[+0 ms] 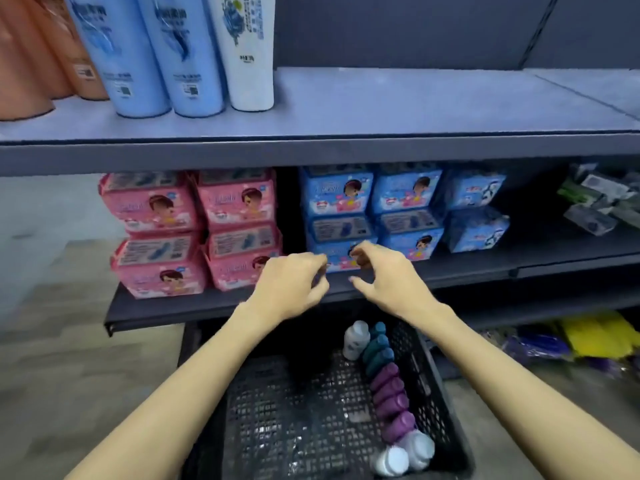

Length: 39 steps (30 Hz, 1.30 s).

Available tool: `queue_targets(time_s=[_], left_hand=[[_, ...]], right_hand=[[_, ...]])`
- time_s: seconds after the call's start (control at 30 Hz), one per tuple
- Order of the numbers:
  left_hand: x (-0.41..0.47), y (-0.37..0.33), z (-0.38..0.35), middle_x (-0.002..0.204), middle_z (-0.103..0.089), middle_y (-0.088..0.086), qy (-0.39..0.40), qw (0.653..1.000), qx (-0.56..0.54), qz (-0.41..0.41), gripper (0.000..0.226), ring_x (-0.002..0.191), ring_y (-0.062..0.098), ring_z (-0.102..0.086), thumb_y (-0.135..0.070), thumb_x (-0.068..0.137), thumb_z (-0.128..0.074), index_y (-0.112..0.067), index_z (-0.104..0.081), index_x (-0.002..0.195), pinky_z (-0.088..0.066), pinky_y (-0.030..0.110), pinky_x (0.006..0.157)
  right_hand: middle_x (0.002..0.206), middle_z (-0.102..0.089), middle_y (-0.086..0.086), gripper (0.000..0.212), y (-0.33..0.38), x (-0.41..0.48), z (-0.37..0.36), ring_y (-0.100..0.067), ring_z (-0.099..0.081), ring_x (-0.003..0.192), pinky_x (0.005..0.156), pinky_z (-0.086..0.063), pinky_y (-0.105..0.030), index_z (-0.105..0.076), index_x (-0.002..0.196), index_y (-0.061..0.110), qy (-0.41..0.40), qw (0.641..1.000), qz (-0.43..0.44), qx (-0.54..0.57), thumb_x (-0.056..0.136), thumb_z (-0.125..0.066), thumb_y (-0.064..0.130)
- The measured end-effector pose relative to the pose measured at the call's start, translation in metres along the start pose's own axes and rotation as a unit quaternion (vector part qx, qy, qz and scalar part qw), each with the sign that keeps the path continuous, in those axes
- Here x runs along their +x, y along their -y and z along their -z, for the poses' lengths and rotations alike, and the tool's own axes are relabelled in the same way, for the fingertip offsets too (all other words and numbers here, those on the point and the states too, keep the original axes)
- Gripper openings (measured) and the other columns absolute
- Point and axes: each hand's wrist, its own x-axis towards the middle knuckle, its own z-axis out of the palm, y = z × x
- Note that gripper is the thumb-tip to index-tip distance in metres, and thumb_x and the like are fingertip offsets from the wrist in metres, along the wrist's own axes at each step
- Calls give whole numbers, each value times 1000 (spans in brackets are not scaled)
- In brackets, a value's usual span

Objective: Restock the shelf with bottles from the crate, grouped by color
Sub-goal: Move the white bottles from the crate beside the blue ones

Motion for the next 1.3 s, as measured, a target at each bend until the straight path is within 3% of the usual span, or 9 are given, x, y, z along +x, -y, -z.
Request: queue_targets(time_s=[0.23, 0.5, 0.67, 0.83, 1.0, 1.13, 1.3], left_hand=[[-32, 2, -93, 86, -63, -3, 120, 990, -26, 76, 13, 81, 26, -62, -35, 84, -52, -23, -54, 88, -36, 32, 59], [-67, -3, -166, 85, -61, -4, 201, 970, -45, 130, 14, 75, 27, -63, -33, 86, -50, -21, -54, 91, -41, 32, 58], [-78, -12, -195, 90, -61, -2, 228, 959, -56, 158, 17, 80, 27, -63, -34, 89, -47, -20, -54, 96, -45, 35, 62], [-87, -17, -212, 95, -62, -1, 234, 951, -69, 190, 17, 84, 28, -63, -33, 91, -48, -21, -55, 101, -48, 37, 67], [-90, -14, -223, 97, -62, -1, 251, 942, -70, 213, 17, 84, 28, -63, -32, 92, -47, -21, -54, 104, -48, 36, 67], [-95, -10, -231, 102, -63, 0, 265, 935, -73, 223, 18, 87, 28, -63, -31, 93, -47, -20, -54, 106, -49, 37, 69], [-104, -5, -235, 100, -63, 0, 267, 933, -67, 231, 16, 87, 28, -62, -30, 93, -48, -19, -53, 104, -43, 34, 65]], right_hand=[[105, -65, -8, 40, -67, -19, -74, -28, -64, 97, 78, -54, -41, -55, 119, 12, 112, 989, -101, -10, 88, -73, 30], [120, -63, -17, 46, -116, -31, -148, -39, -60, 110, 80, -47, -40, -53, 126, 7, 236, 947, -216, -9, 87, -72, 22], [124, -59, -21, 47, -131, -19, -187, -41, -59, 114, 85, -48, -41, -50, 122, 3, 246, 931, -268, 19, 86, -74, 21], [134, -53, -26, 64, -139, -8, -217, -39, -56, 121, 93, -48, -40, -37, 144, -3, 264, 917, -301, 6, 93, -68, 22], [119, -64, -25, 43, -145, -15, -236, -43, -62, 110, 86, -52, -44, -53, 126, 2, 247, 928, -280, -2, 91, -68, 21], [113, -69, -18, 47, -143, -24, -247, -36, -64, 109, 88, -54, -41, -60, 122, 7, 280, 925, -256, 22, 80, -80, 15], [102, -71, -14, 36, -136, -33, -265, -36, -68, 94, 76, -56, -45, -60, 113, 12, 274, 946, -174, -5, 81, -76, 16]])
